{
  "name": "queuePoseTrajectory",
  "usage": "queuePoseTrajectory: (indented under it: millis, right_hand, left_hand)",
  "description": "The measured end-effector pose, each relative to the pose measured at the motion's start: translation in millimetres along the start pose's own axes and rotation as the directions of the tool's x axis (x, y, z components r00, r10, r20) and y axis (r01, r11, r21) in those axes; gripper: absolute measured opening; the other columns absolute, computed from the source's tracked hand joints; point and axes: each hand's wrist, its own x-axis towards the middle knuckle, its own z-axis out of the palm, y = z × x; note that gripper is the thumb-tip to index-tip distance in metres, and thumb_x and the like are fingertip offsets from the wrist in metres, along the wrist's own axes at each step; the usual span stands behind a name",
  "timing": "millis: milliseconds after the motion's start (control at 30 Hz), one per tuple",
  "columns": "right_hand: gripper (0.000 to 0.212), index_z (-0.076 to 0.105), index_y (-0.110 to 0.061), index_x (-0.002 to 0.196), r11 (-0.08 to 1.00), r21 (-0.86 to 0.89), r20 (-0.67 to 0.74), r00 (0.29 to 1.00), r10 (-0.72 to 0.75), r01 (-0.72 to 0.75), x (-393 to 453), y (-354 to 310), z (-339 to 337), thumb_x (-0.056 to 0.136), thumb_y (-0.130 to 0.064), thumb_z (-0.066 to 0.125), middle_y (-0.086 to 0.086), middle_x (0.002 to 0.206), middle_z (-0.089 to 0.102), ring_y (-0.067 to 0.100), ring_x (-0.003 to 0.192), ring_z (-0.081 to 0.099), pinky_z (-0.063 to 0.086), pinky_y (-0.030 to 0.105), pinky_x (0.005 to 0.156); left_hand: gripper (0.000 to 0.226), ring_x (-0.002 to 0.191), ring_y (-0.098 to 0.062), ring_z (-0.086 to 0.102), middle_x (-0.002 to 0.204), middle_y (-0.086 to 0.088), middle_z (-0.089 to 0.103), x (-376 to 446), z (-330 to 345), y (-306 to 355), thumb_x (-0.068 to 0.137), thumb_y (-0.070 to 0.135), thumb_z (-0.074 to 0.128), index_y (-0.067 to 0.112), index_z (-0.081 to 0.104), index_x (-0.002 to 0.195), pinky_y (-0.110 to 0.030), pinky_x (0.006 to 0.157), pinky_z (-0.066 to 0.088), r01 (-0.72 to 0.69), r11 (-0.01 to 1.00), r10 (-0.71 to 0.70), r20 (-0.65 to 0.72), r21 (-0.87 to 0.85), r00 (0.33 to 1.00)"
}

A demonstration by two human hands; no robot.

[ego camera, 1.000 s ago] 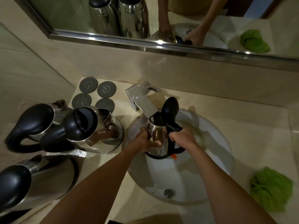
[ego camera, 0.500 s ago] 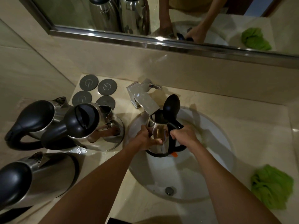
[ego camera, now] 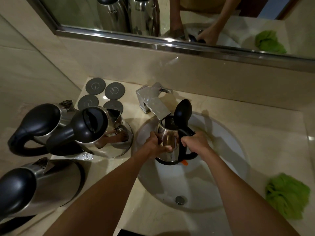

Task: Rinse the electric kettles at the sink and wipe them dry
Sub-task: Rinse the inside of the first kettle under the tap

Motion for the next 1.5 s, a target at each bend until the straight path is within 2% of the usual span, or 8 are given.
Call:
queuePoseTrajectory:
  millis: [133, 400, 567, 800, 1100, 1233, 1367, 1500]
  right_hand:
    - [0.013, 0.056, -0.013, 0.072, 1.000, 0.015, 0.003, 1.000, 0.008, -0.008, -2.4, 5.0, 2.4, 0.069, -0.003, 0.064, 0.004, 0.067, 0.057, 0.019, 0.066, 0.056, 0.044, 0.029, 0.059]
    - [0.016, 0.056, -0.017, 0.072, 1.000, 0.020, -0.001, 1.000, 0.012, -0.012, -5.5, 9.3, 4.7, 0.070, -0.002, 0.064, 0.002, 0.065, 0.055, 0.017, 0.063, 0.056, 0.042, 0.026, 0.055]
    - [0.017, 0.056, -0.017, 0.074, 1.000, 0.013, 0.015, 1.000, 0.007, -0.007, -5.8, 11.0, 5.4, 0.070, -0.002, 0.064, 0.002, 0.066, 0.056, 0.018, 0.065, 0.056, 0.044, 0.028, 0.058]
    - [0.016, 0.054, -0.015, 0.072, 1.000, -0.003, -0.003, 1.000, 0.006, -0.006, -4.6, 10.0, 7.2, 0.072, -0.002, 0.064, 0.002, 0.062, 0.054, 0.016, 0.059, 0.054, 0.041, 0.024, 0.051]
    - [0.013, 0.056, -0.013, 0.071, 1.000, 0.000, 0.000, 1.000, -0.001, 0.001, -1.6, 14.2, 7.9, 0.069, -0.003, 0.064, 0.003, 0.063, 0.055, 0.018, 0.061, 0.057, 0.044, 0.028, 0.055]
    - [0.013, 0.058, -0.010, 0.081, 1.000, -0.013, 0.001, 1.000, 0.012, -0.012, -1.0, 18.7, 8.8, 0.071, -0.005, 0.066, 0.003, 0.069, 0.057, 0.016, 0.064, 0.058, 0.043, 0.024, 0.054]
    - [0.018, 0.058, -0.008, 0.089, 0.999, -0.038, 0.006, 1.000, 0.014, -0.013, 0.2, 21.1, 10.5, 0.074, -0.008, 0.068, 0.003, 0.073, 0.057, 0.015, 0.067, 0.058, 0.041, 0.023, 0.056]
    - [0.020, 0.058, -0.009, 0.091, 0.999, -0.040, -0.008, 1.000, 0.020, -0.021, 1.1, 21.3, 10.9, 0.073, -0.008, 0.068, 0.004, 0.075, 0.058, 0.016, 0.069, 0.058, 0.042, 0.024, 0.056]
  left_hand:
    - [0.077, 0.116, -0.020, 0.053, 0.118, 0.001, 0.054, -4.1, 2.7, -1.7, 0.077, 0.029, 0.082, 0.016, 0.031, 0.134, -0.033, 0.093, 0.049, -0.004, 1.000, 0.004, 0.008, -0.013, 1.000]
    - [0.073, 0.115, -0.016, 0.049, 0.116, 0.004, 0.050, -11.1, 2.5, 0.8, 0.081, 0.020, 0.079, 0.013, 0.030, 0.134, -0.017, 0.080, 0.041, -0.016, 0.999, 0.017, 0.023, -0.037, 1.000]
    - [0.072, 0.122, -0.020, 0.050, 0.125, -0.003, 0.053, -13.5, 1.7, -0.5, 0.083, 0.020, 0.077, 0.011, 0.029, 0.136, -0.027, 0.093, 0.043, -0.023, 0.999, 0.025, 0.037, -0.044, 0.999]
    - [0.077, 0.122, -0.023, 0.050, 0.130, -0.008, 0.051, -14.1, 1.9, -4.5, 0.081, 0.023, 0.079, 0.012, 0.028, 0.137, -0.033, 0.097, 0.047, -0.018, 0.999, 0.020, 0.036, -0.049, 0.999]
    - [0.074, 0.121, -0.023, 0.050, 0.129, -0.008, 0.050, -13.9, 0.8, -4.8, 0.081, 0.020, 0.079, 0.011, 0.029, 0.135, -0.027, 0.090, 0.046, -0.012, 0.998, 0.014, 0.039, -0.055, 0.999]
    - [0.071, 0.118, -0.019, 0.049, 0.124, -0.004, 0.047, -16.2, 2.1, -4.1, 0.080, 0.013, 0.079, 0.010, 0.032, 0.132, -0.014, 0.069, 0.046, 0.009, 0.996, -0.006, 0.030, -0.093, 1.000]
    - [0.076, 0.121, -0.018, 0.048, 0.128, -0.004, 0.049, -16.5, 2.0, -6.8, 0.078, 0.017, 0.081, 0.011, 0.030, 0.135, -0.025, 0.090, 0.043, -0.004, 0.998, 0.006, 0.029, -0.069, 1.000]
    - [0.077, 0.124, -0.022, 0.049, 0.131, -0.006, 0.050, -17.9, 1.9, -6.0, 0.078, 0.018, 0.081, 0.011, 0.031, 0.135, -0.026, 0.092, 0.043, -0.010, 0.998, 0.012, 0.023, -0.065, 1.000]
